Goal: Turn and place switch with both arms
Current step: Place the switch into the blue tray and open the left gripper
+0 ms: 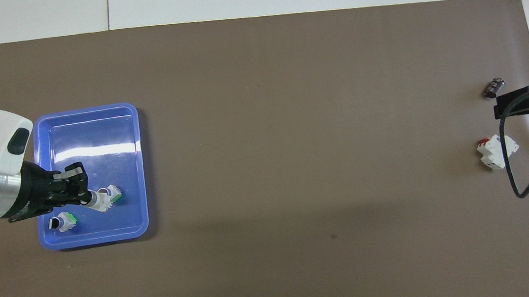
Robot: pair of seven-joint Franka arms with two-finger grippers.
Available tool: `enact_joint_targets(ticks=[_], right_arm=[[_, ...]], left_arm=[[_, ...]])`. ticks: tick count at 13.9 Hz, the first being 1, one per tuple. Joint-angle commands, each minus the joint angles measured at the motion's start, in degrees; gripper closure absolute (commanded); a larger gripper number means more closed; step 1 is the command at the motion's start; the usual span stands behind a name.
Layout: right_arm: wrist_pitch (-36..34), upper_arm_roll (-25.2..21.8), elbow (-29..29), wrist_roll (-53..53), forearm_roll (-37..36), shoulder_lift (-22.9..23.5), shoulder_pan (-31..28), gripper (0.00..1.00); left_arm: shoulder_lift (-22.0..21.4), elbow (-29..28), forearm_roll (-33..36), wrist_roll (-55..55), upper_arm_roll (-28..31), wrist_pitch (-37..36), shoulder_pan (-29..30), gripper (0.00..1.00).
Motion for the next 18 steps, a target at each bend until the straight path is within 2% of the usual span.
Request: enact_joint_targets(ticks=[1, 3, 6, 8, 10, 12, 15, 16, 17, 18], right_arm=[[-1.4, 0.1, 0.7, 0.0, -0.6, -0.4, -0.2, 0.00], [-1.5, -0.1, 0.9, 0.0, -0.6, -0.4, -0.3, 0.00], [-2.9, 0.0, 2.1, 0.6, -0.5, 0.3, -0.3, 0.00], [-4.6, 0.1, 4.0, 0.7, -0.1, 1.3, -0.4, 0.00], [-5.0, 0.1, 3.9, 1.4, 0.0, 1.7, -0.3, 0.00], [-5.1, 0.1, 3.1, 1.8, -0.3, 1.3, -0.3, 0.00], [-7.0, 0.5, 3.0, 1.8, 0.0, 1.1, -0.2, 0.00], [-6.9, 0.5, 3.0, 1.8, 0.0, 1.0, -0.2, 0.00], [-6.6, 0.5, 2.9, 1.9, 0.1, 1.0, -0.3, 0.00], [-6.5, 0.5, 2.6, 1.5, 0.1, 0.9, -0.3, 0.00]], left_arm=[[-5.5, -8.8, 0.7, 11.9, -0.2, 6.2, 3.8, 1.00], [-7.5, -14.3, 0.7, 17.2, -0.2, 10.8, 5.6, 1.00], [-7.7, -19.6, 0.7, 23.7, -0.2, 16.0, 8.0, 1.00], [-7.4, -23.5, 0.7, 26.8, -0.2, 22.0, 9.2, 1.00], [-5.8, -27.3, 0.7, 27.5, -0.2, 28.6, 9.3, 1.00], [-1.7, -29.5, 0.7, 28.2, -0.3, 36.1, 9.1, 1.00], [-0.4, -29.3, 0.8, 31.1, -0.3, 36.5, 9.1, 1.00], [0.1, -28.6, 0.7, 34.0, -0.3, 36.1, 9.0, 0.93], [0.9, -26.2, 0.8, 35.1, -0.3, 34.5, 8.8, 0.57], [1.9, -23.1, 0.8, 35.1, -0.3, 30.3, 8.4, 0.53]])
